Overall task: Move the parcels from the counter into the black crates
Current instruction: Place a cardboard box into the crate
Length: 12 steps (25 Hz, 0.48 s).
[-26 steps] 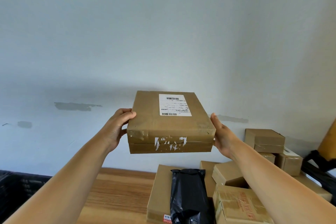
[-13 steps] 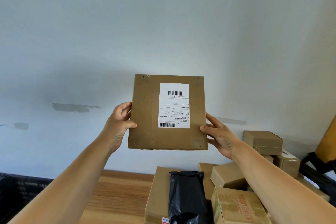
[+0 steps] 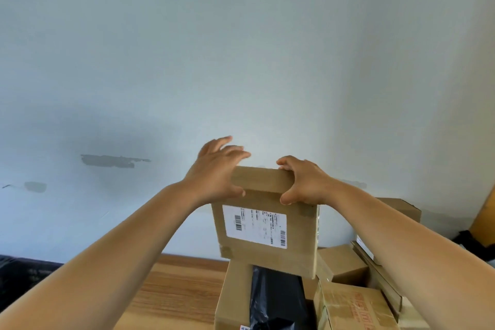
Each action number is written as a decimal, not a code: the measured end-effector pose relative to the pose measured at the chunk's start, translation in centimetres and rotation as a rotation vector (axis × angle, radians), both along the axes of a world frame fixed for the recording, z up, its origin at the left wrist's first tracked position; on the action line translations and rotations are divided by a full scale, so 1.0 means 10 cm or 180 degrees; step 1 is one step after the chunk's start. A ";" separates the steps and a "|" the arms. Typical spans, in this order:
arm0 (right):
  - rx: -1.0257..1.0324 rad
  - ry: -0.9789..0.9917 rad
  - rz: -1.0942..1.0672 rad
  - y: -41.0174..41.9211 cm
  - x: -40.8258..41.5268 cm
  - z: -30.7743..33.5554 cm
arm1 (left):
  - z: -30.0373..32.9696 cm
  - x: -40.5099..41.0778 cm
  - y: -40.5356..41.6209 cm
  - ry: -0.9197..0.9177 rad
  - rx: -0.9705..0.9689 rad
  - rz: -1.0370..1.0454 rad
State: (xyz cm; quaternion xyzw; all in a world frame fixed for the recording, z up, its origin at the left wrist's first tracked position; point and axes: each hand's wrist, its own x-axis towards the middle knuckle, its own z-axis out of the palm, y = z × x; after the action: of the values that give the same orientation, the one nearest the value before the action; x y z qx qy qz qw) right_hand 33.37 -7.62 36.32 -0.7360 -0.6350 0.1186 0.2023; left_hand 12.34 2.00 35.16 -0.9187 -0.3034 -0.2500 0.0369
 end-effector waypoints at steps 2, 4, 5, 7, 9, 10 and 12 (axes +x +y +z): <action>-0.0052 -0.0598 0.0152 0.01 -0.10 0.07 | 0.00 0.07 0.01 0.0704 -0.0102 -0.0013; -0.0054 -0.0846 0.0322 0.00 -0.18 0.17 | -0.03 0.10 0.06 0.0981 -0.0343 0.0022; -0.0054 -0.0920 0.0385 -0.01 -0.21 0.22 | -0.04 0.11 0.09 0.1030 -0.0483 0.0036; -0.0090 -0.1038 0.0437 -0.02 -0.23 0.32 | -0.04 0.11 0.12 0.0958 -0.0707 0.0003; -0.0079 -0.1241 0.0482 -0.03 -0.24 0.38 | -0.03 0.11 0.14 0.0659 -0.0969 -0.0092; 0.0036 -0.1439 0.0498 -0.03 -0.25 0.39 | -0.02 0.10 0.14 0.0458 -0.1059 -0.0113; 0.0636 -0.1939 0.0411 -0.04 -0.23 0.37 | -0.02 0.04 0.14 0.0031 -0.1080 -0.0019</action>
State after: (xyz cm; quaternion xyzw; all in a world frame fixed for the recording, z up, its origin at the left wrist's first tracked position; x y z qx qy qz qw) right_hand 31.05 -7.97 40.00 -0.6725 -0.7202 -0.1574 0.0662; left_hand 12.76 3.38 34.94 -0.9139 -0.3383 -0.1908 -0.1180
